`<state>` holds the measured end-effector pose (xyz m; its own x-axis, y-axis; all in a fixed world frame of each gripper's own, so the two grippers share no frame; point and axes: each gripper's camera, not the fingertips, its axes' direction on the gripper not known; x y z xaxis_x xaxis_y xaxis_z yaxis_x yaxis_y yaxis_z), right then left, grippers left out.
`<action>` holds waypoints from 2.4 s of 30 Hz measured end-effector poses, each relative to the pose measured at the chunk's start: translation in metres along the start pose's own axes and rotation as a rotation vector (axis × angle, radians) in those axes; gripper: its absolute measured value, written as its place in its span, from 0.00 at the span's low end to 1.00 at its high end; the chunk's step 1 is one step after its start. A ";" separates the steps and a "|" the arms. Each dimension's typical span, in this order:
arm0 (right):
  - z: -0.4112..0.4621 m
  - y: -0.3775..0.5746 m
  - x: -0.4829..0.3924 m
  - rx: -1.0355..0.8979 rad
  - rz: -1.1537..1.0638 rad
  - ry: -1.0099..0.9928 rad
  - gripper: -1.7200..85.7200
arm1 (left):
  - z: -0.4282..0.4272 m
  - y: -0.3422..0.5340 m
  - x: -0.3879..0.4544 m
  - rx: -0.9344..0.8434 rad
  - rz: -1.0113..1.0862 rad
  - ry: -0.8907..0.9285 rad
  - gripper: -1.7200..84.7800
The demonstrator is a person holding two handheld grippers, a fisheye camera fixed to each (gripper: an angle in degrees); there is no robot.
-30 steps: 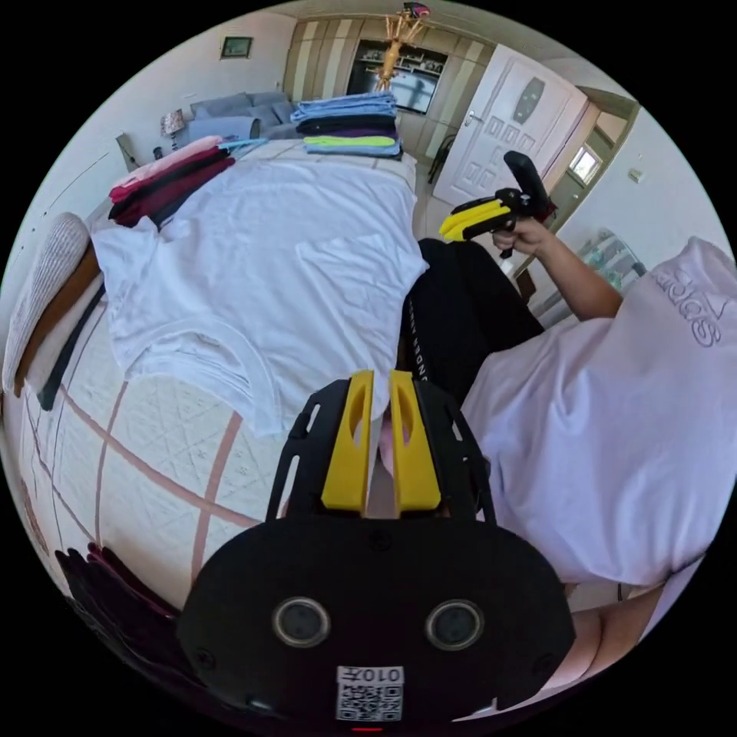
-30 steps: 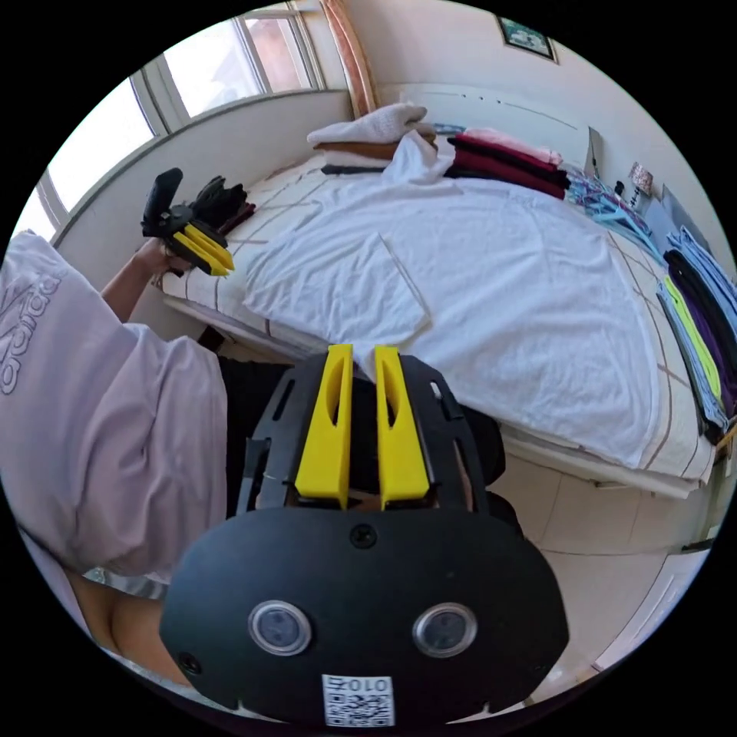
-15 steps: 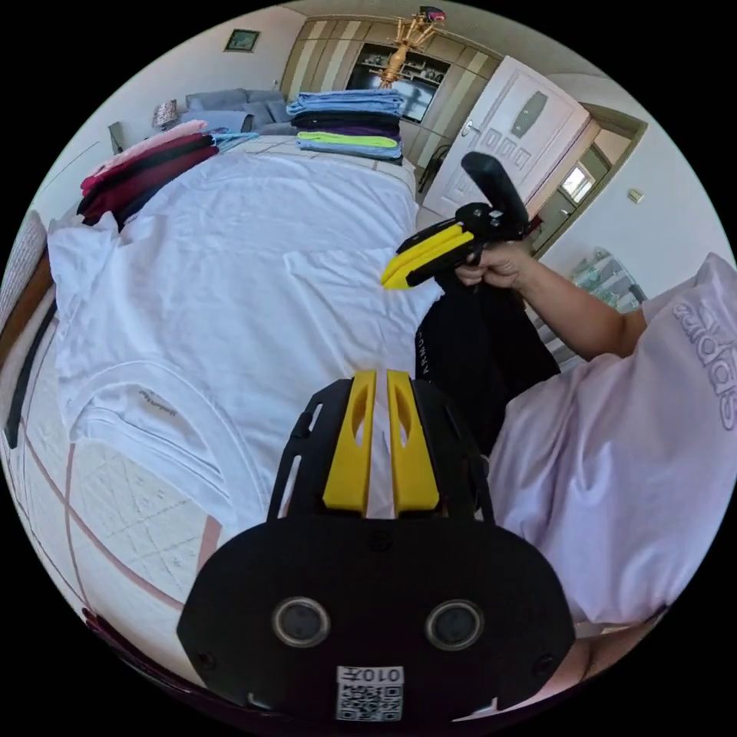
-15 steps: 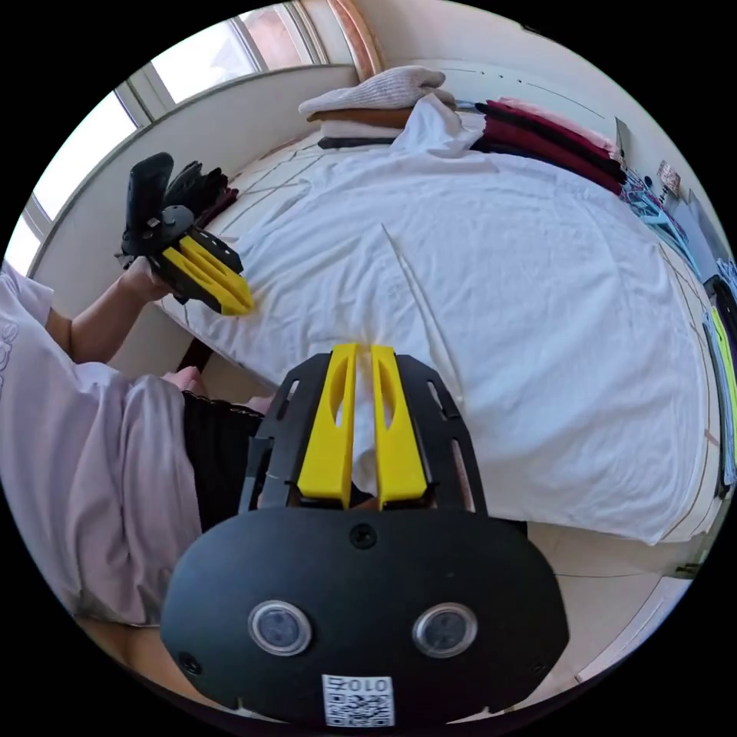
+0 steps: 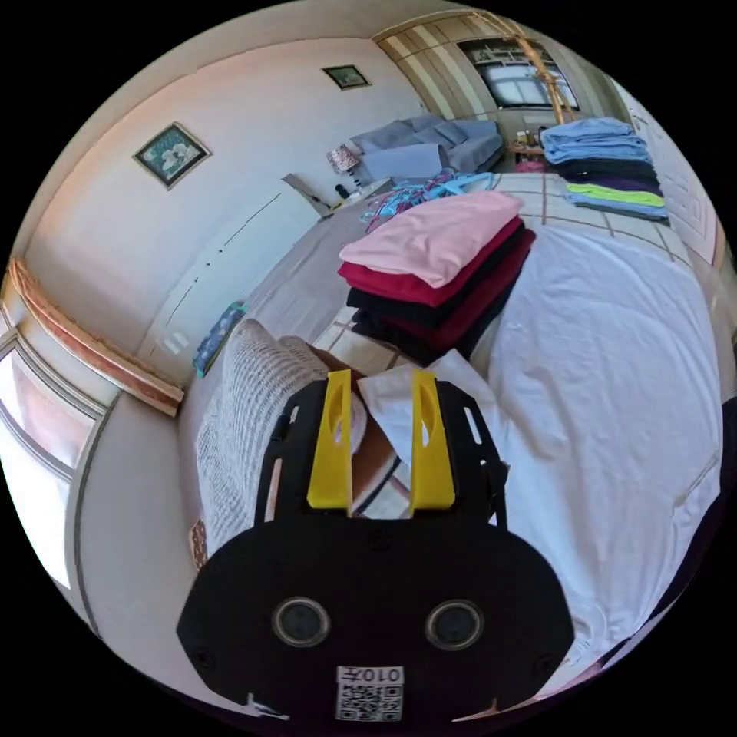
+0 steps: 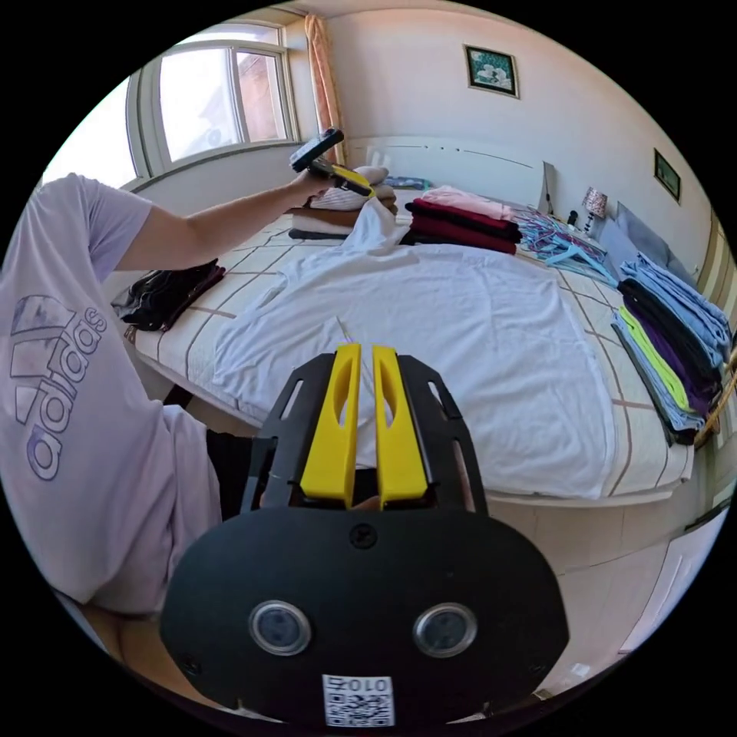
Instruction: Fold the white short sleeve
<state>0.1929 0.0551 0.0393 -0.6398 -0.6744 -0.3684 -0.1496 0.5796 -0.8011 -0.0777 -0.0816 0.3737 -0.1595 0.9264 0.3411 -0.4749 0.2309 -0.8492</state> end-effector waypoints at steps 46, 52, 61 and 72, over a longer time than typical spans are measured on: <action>-0.064 0.031 -0.097 -0.027 -0.049 0.050 0.07 | 0.141 0.243 -0.016 -0.032 -0.035 0.415 0.10; -0.061 0.026 -0.096 -0.066 -0.030 0.059 0.06 | 0.166 0.263 -0.059 -0.001 -0.182 0.624 0.03; -0.052 0.010 -0.096 -0.098 -0.066 0.055 0.06 | 0.236 0.320 -0.107 -0.049 -0.596 0.917 0.02; -0.048 0.003 -0.083 -0.045 -0.063 -0.007 0.06 | 0.103 0.174 -0.024 0.127 -0.160 0.321 0.04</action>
<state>0.2093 0.1349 0.0902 -0.6227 -0.7133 -0.3217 -0.2228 0.5557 -0.8010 -0.2456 -0.0937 0.2589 0.1949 0.9322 0.3050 -0.5788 0.3603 -0.7316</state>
